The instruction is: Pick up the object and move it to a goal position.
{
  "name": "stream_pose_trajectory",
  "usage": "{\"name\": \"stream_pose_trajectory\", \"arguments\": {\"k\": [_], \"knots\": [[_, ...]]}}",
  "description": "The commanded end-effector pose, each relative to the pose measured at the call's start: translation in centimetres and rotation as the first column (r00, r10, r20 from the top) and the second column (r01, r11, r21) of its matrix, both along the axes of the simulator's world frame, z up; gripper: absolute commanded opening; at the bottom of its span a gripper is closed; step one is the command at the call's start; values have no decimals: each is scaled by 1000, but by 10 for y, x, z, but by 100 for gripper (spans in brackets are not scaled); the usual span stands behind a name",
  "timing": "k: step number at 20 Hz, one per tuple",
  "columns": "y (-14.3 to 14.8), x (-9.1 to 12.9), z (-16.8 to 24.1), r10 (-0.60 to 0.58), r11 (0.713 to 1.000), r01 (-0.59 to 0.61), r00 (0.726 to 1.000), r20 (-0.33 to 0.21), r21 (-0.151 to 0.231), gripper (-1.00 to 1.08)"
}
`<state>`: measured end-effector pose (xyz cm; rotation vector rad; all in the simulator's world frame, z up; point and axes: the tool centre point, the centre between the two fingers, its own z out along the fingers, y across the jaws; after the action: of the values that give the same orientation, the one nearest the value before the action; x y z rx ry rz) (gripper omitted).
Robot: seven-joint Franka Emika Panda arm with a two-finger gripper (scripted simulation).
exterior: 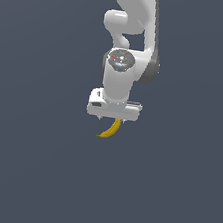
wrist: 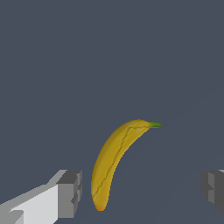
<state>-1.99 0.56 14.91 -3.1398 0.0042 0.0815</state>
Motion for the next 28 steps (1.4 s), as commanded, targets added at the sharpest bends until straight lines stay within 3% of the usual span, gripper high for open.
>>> {"name": "stream_pose_trajectory", "arguments": {"k": [1,12,21,28], "knots": [[1,-1,-3,-19,1000,19,1000,1,0,100],[7,-14,-31,-208,978,208,978,17,-2,100],[11,-32,-61,-425,905,425,904,37,-2,100],[12,-41,-75,-525,851,525,850,47,-1,100]]}}
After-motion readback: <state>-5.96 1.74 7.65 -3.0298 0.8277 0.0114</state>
